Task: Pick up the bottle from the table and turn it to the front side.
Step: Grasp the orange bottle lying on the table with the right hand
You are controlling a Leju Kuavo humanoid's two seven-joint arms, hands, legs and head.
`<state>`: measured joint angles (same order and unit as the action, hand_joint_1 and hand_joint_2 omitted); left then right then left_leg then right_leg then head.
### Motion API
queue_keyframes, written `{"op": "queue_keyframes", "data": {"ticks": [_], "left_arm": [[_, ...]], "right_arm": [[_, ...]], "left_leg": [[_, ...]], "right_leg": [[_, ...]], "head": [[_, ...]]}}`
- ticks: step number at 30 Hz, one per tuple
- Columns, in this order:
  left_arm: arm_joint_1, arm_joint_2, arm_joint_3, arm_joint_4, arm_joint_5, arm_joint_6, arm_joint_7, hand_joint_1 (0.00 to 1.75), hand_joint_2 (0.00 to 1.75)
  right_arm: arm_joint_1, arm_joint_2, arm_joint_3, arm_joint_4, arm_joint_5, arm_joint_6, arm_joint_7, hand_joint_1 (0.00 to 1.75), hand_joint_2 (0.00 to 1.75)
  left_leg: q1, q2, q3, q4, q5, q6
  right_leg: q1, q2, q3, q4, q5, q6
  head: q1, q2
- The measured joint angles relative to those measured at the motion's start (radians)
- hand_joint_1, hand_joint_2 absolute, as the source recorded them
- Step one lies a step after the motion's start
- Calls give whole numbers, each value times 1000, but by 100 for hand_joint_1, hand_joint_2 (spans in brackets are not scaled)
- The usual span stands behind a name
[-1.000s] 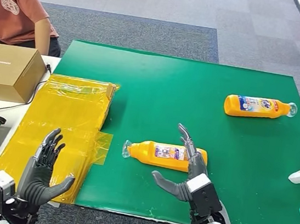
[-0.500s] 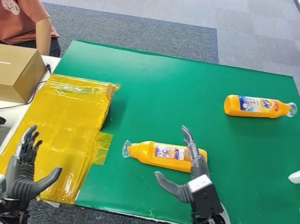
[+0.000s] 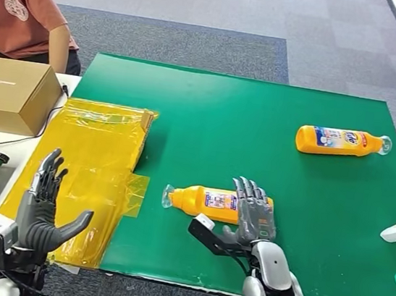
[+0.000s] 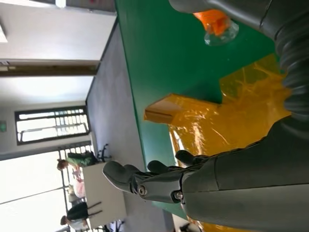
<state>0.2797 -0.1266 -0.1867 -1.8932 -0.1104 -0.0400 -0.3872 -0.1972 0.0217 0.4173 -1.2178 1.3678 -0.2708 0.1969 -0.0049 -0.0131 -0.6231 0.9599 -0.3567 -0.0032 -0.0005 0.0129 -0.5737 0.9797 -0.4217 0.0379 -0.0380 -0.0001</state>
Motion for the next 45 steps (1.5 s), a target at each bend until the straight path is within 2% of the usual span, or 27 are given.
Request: {"op": "queue_keyframes", "data": {"ticks": [4,8,19,20,23,24,26,31,35,39,42,45], "left_arm": [[-42,14,-51,-4,13,-22,0,0,175],[-63,30,-99,-8,17,-33,0,0,175],[-71,51,-159,-8,22,-41,-1,0,175],[-71,52,-160,-9,26,-43,-2,0,175],[-72,56,-163,-11,39,-52,-9,0,175],[-72,57,-164,-12,44,-56,-13,0,175],[-72,58,-163,-15,51,-63,-19,0,175],[-71,62,-161,-23,59,-82,-24,0,175],[-69,64,-158,-30,67,-98,-33,0,175],[-67,67,-155,-33,76,-106,-45,0,175],[-63,71,-155,-33,85,-100,-55,0,175],[-59,77,-155,-33,99,-86,-60,0,175]], "right_arm": [[-85,19,22,182,29,-33,7,0,175],[-146,34,29,301,44,-50,7,0,175],[-222,54,38,410,50,-47,0,0,175],[-226,54,38,415,50,-37,-3,10,175],[-257,55,43,439,28,52,-35,141,175],[-272,55,46,450,13,91,-53,175,175],[-298,55,54,470,-15,143,-85,175,175],[-320,55,78,481,-89,174,-120,175,175],[-325,52,82,450,-225,228,-187,175,175],[-300,47,66,382,-471,285,-317,175,175],[-227,47,22,281,-745,324,-430,175,175],[-152,48,-28,159,-969,356,-499,175,175]], "left_leg": [[0,0,0,0,0,0],[0,0,0,0,0,0],[0,0,0,0,0,0],[0,0,0,0,0,0],[0,0,1,0,0,0],[0,1,1,0,0,0],[0,1,2,0,0,0],[0,1,2,0,1,-1],[0,1,2,0,1,-1],[0,1,2,0,1,-1],[0,0,0,0,1,-1],[0,0,-1,0,0,-1]], "right_leg": [[0,0,0,0,1,0],[0,0,0,0,1,0],[0,0,0,0,0,-1],[0,0,0,0,0,-1],[0,1,0,0,1,-1],[0,1,0,0,1,-1],[0,1,0,0,1,-2],[0,1,1,0,3,-1],[0,1,0,0,3,-1],[0,1,0,0,2,-1],[0,0,0,0,2,0],[0,0,-1,0,1,-1]], "head": [[0,0],[0,0],[0,0],[0,0],[0,0],[0,0],[0,0],[0,0],[0,0],[0,0],[0,0],[0,0]]}}
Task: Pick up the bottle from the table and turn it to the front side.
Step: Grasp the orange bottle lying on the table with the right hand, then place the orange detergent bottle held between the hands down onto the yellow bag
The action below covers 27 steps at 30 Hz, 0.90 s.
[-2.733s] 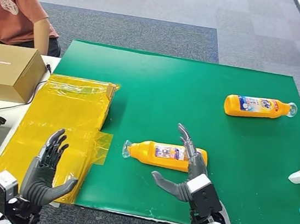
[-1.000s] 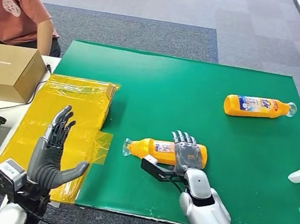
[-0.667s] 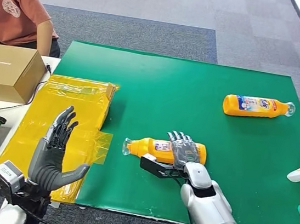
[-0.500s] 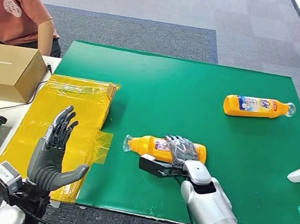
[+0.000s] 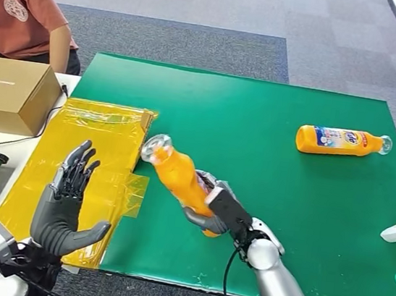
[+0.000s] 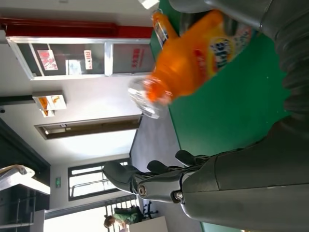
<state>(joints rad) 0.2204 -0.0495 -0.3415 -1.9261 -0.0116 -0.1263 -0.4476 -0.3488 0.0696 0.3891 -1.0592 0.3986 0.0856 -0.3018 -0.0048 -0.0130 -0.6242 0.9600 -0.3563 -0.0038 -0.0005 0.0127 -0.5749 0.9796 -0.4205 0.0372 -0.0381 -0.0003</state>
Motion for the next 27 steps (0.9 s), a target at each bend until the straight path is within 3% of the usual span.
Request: {"op": "queue_keyframes", "data": {"ticks": [9,15,22,27], "left_arm": [[0,10,0,0,11,11,-4,0,175],[-12,12,2,6,70,40,7,0,175],[-76,14,-21,70,99,-59,82,0,175],[-146,24,-82,117,122,-121,132,0,175]], "right_arm": [[78,0,-54,-167,-97,19,-24,175,175],[125,12,-67,-277,-263,-14,-96,175,175],[158,23,30,-376,22,-247,-115,175,175],[159,34,129,-373,137,-361,-137,175,175]], "left_leg": [[0,0,0,0,-1,0],[0,0,0,0,-1,0],[0,0,0,0,-1,0],[0,0,0,0,-1,0]], "right_leg": [[0,0,-1,0,-1,0],[0,0,-1,0,-1,-1],[0,0,-1,0,-2,-1],[0,0,-1,0,-1,-1]], "head": [[0,0],[0,0],[0,0],[0,0]]}}
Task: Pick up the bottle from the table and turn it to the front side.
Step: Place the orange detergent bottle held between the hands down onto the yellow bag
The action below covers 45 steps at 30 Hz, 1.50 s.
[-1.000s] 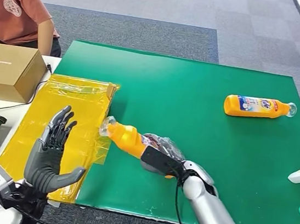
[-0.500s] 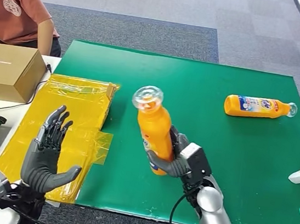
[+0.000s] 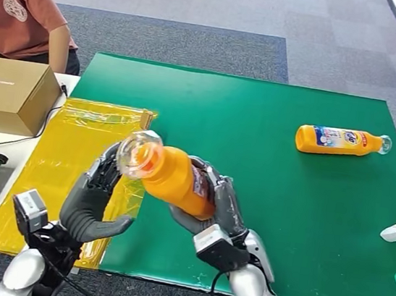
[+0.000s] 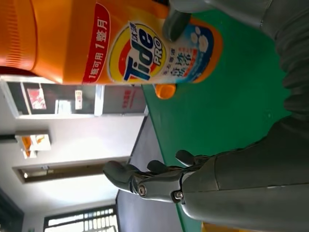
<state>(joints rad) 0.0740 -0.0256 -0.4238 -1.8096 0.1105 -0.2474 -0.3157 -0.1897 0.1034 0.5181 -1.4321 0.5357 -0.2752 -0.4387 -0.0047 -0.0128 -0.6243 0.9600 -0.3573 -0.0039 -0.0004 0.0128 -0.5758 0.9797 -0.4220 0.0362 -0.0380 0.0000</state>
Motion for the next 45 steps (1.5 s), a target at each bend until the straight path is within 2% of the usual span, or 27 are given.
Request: {"op": "queue_keyframes", "data": {"ticks": [8,20,21,24,25,29,30,33,34,45], "left_arm": [[-136,36,-120,40,84,-83,70,0,175],[-264,78,-207,81,76,-49,143,0,175],[-269,81,-210,87,72,-44,149,17,175],[-279,89,-222,106,38,-19,160,148,175],[-281,92,-226,111,20,-8,161,175,175],[-307,96,-256,114,-42,17,162,175,175],[-310,97,-264,114,-51,19,165,175,175],[-314,99,-278,114,-70,24,177,175,175],[-315,100,-282,114,-76,26,180,175,175],[-316,104,-293,114,-94,48,184,175,175]], "right_arm": [[-16,10,105,68,107,-115,9,175,175],[-99,29,131,286,134,-148,20,175,175],[-107,32,129,306,134,-150,18,175,175],[-124,41,124,359,134,-151,13,175,175],[-127,44,121,372,134,-150,15,175,175],[-122,48,108,421,139,-142,37,175,175],[-119,48,106,429,139,-141,40,136,175],[-121,49,96,437,142,-141,51,5,175],[-121,49,94,438,145,-142,56,0,175],[-111,49,80,441,162,-142,94,0,175]], "left_leg": [[0,0,0,0,0,0],[0,0,0,0,0,0],[0,0,0,0,0,0],[0,0,0,0,0,0],[0,0,0,0,0,0],[0,-1,-1,0,0,0],[0,0,-1,0,0,0],[0,1,-1,0,0,0],[0,1,-1,0,0,0],[0,1,-1,0,0,0]], "right_leg": [[0,0,0,0,0,0],[0,0,-1,0,0,0],[0,0,-1,0,0,0],[0,0,-1,0,0,0],[0,0,-1,0,0,0],[0,0,0,0,-1,1],[0,0,-1,0,0,1],[0,1,-2,0,0,0],[0,1,-2,0,0,0],[0,1,-1,0,0,0]], "head": [[0,0],[0,0],[0,0],[0,0],[0,0],[2,0],[3,0],[3,0],[3,0],[3,0]]}}
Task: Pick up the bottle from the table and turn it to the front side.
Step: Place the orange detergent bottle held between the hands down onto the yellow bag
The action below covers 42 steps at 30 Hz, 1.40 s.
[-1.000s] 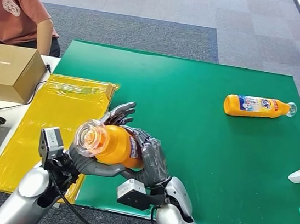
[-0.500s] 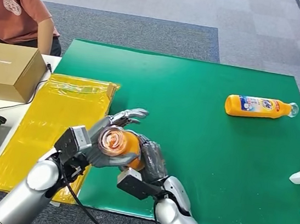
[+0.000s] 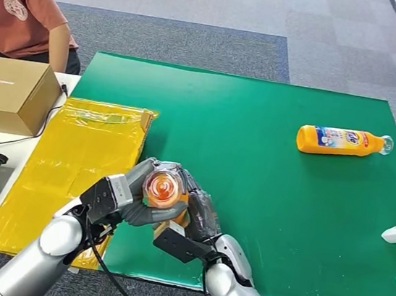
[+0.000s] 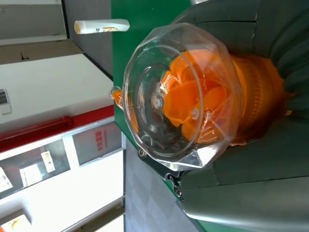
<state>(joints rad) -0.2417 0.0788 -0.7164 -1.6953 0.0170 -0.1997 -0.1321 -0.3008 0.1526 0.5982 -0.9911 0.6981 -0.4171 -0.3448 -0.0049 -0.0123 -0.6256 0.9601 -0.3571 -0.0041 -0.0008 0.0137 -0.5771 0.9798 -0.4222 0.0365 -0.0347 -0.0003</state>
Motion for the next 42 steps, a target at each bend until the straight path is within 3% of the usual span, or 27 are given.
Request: {"op": "queue_keyframes", "data": {"ticks": [6,16,20,25,30,36,42], "left_arm": [[16,-5,4,-5,-88,65,-24,175,175],[103,-21,68,-105,-726,467,-43,175,175],[134,-25,78,-120,-1054,661,13,175,175],[154,-28,108,-110,-1337,793,111,175,175],[154,-31,181,16,-1475,874,164,175,175],[129,-39,271,255,-1475,887,83,175,175],[85,-51,323,489,-1512,891,45,175,175]], "right_arm": [[9,0,-28,-3,1,0,19,0,175],[39,-18,-189,-110,-22,-2,69,0,175],[46,-21,-255,-198,-41,-11,73,0,175],[48,-22,-300,-300,-74,-31,63,0,175],[46,-22,-311,-418,-135,-64,29,0,175],[37,-63,-249,-554,-221,-157,30,0,175],[41,-79,-160,-682,-217,-116,-33,0,175]], "left_leg": [[0,0,0,0,0,0],[0,0,-1,0,0,0],[0,0,-1,0,0,0],[0,0,-1,0,0,0],[0,0,-1,0,0,0],[0,0,-1,0,0,0],[0,0,-1,0,0,0]], "right_leg": [[0,0,0,0,0,0],[0,0,0,0,0,0],[0,0,0,0,0,0],[0,0,-1,0,0,0],[0,0,-1,0,0,0],[0,0,-1,0,0,0],[0,0,-2,0,0,0]], "head": [[0,0],[0,0],[0,0],[0,0],[0,0],[0,0],[0,0]]}}
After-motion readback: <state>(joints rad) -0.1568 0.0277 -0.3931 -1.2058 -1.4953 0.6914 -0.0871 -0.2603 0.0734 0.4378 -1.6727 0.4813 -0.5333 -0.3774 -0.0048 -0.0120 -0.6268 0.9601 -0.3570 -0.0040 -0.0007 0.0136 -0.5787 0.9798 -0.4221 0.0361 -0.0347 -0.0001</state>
